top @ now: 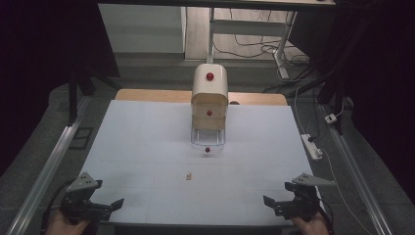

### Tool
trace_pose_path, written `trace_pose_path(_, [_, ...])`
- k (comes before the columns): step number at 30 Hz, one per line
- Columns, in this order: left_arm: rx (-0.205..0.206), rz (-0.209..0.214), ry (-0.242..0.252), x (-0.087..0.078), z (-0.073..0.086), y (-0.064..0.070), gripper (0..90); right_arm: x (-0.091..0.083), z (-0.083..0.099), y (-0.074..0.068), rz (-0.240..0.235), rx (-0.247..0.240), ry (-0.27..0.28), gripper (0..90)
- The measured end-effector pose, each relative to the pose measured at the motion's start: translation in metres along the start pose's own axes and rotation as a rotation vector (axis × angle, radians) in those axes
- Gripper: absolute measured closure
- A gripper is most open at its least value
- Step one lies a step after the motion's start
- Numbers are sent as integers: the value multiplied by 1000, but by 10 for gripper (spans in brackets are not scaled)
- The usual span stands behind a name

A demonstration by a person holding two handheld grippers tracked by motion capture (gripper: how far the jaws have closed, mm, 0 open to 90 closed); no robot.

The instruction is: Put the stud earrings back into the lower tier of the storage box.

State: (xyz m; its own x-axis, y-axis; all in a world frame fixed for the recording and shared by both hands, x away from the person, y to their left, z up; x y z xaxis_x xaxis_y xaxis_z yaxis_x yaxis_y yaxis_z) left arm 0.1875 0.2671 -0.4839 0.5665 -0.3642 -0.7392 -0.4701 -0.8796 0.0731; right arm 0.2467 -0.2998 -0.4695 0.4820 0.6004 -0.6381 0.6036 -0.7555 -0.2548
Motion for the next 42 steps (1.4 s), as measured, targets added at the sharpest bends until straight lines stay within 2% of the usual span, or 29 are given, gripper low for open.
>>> trace_pose_path(5, [21,1,-24,2,-1,2,0,1,0,-1,-16,-14,-7,0])
trace_pose_path(10, [42,-5,-57,5,-3,4,0,2,0,-4,-10,-36,-25,0])
trace_pose_path(15, [27,-1,-57,5,-3,3,0,3,-1,-5,-7,-50,-34,0])
trace_pose_path(22, [35,-8,-72,7,-3,4,0,4,-1,-5,-7,-50,-38,0])
trace_pose_path(27, [35,-5,-63,7,-4,5,0,5,-1,-6,-4,-58,-49,0])
trace_pose_path(31, [16,48,-33,6,-8,7,0,6,-1,-6,-6,-59,-57,0])
trace_pose_path(36, [34,52,-41,8,-11,10,0,7,-1,-7,-2,-67,-71,0])
trace_pose_path(42, [36,54,-46,10,-16,13,1,8,-1,-7,-4,-73,-77,0])
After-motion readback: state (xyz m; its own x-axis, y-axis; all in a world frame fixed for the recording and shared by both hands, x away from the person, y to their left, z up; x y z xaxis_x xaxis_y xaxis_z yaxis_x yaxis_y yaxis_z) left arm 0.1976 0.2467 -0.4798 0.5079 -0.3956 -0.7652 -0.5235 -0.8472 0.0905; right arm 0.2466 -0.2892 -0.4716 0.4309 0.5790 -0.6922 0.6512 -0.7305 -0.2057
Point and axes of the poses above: each handheld gripper's, and its own axes: x roughly forward along the jaws, z roughly out of its underside, y roughly to its right, the point moved 1 cm from there along x, roughly forward along the jaws, and after that the axes turned 5 degrees about -z, right-handed, at the moved point
